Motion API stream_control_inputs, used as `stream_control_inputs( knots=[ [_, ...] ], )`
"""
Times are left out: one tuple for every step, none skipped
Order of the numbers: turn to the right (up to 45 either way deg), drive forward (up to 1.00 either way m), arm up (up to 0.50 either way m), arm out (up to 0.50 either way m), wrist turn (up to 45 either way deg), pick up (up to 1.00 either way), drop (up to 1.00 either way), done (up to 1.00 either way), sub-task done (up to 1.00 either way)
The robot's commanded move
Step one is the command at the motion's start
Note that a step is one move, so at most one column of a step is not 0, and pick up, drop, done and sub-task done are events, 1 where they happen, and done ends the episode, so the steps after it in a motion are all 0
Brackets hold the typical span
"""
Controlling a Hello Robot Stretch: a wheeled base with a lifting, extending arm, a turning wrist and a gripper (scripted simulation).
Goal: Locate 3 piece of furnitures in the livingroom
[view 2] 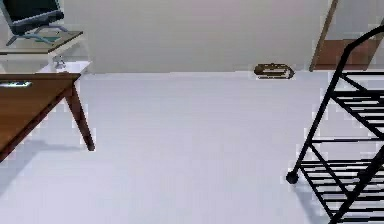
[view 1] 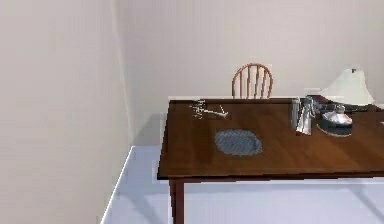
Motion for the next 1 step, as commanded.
stream_control_inputs(
  knots=[
    [27.0,0.00,0.00,0.00,0.0,0.00,0.00,0.00,0.00]
  ],
)
